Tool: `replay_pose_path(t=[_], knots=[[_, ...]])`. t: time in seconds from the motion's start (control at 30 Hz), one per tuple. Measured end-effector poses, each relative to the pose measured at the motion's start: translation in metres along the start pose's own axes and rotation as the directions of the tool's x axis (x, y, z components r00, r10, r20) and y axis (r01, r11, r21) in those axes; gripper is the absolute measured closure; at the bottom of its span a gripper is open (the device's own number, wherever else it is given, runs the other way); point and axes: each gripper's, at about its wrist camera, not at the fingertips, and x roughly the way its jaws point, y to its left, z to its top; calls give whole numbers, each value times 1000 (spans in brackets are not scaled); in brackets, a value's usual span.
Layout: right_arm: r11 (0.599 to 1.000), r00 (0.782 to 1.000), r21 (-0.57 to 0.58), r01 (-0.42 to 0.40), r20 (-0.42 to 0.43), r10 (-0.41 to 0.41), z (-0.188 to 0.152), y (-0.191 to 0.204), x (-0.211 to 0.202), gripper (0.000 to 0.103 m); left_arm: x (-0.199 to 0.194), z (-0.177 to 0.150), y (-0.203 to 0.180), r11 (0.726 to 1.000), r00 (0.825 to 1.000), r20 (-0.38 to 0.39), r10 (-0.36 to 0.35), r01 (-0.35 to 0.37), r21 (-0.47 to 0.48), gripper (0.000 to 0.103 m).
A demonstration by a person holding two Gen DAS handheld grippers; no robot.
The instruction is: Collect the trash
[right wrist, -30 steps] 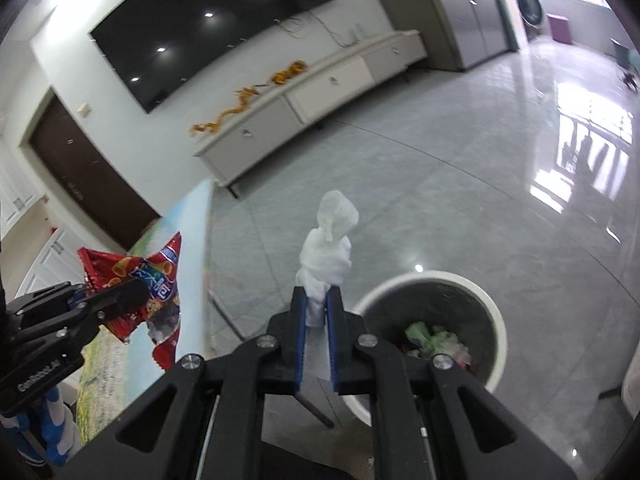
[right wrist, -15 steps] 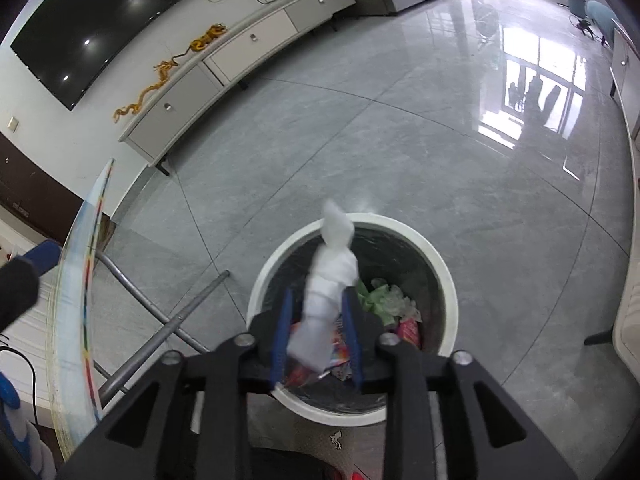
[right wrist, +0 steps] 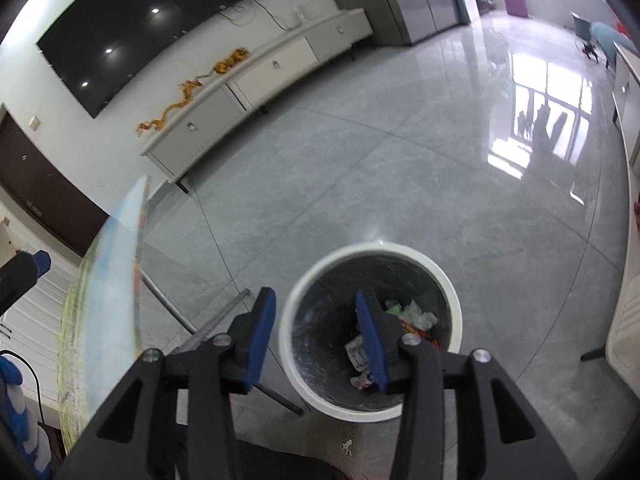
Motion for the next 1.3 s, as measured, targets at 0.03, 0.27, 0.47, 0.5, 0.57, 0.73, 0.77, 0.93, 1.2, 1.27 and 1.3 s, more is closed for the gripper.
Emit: replay_pose_path(t=[0.03, 0.27, 0.47, 0.5, 0.57, 0.73, 0.77, 0.93, 1.2, 1.27, 1.3], knots=[[1000, 1000, -15, -9, 17, 10, 3, 9, -8, 60, -12, 1, 6, 1000, 999, 24, 22, -22, -5, 14], [979, 980, -175, -101, 153, 128, 16, 94, -73, 48, -103, -10, 62, 968, 952, 182, 248, -235, -91, 9], [940, 953, -310, -142, 214, 215, 13, 170, -109, 22, -162, -40, 107, 897, 865, 246, 437, -400, -185, 2], [934, 949, -329, -141, 223, 222, 10, 182, -113, 19, -171, -45, 115, 879, 845, 251, 473, -431, -205, 2], [927, 943, -350, -132, 244, 226, 5, 200, -117, 15, -181, -52, 127, 846, 812, 251, 527, -475, -240, 0], [922, 919, -381, -72, 334, 210, -13, 245, -124, 4, -194, -65, 148, 811, 781, 243, 575, -506, -293, 0], [919, 914, -389, -57, 350, 205, -19, 252, -125, 3, -196, -69, 152, 807, 777, 245, 580, -506, -305, 0], [894, 900, -448, -1, 389, 196, -37, 283, -126, 2, -199, -90, 165, 774, 746, 245, 619, -527, -350, 0], [858, 901, -507, 79, 404, 156, -50, 295, -119, 2, -190, -101, 166, 758, 730, 247, 638, -535, -373, 0], [846, 910, -527, 86, 388, 149, -51, 298, -111, 2, -187, -105, 168, 762, 738, 240, 630, -529, -373, 0], [841, 914, -533, 88, 379, 145, -51, 299, -107, 2, -185, -106, 169, 767, 746, 237, 623, -522, -373, 0]])
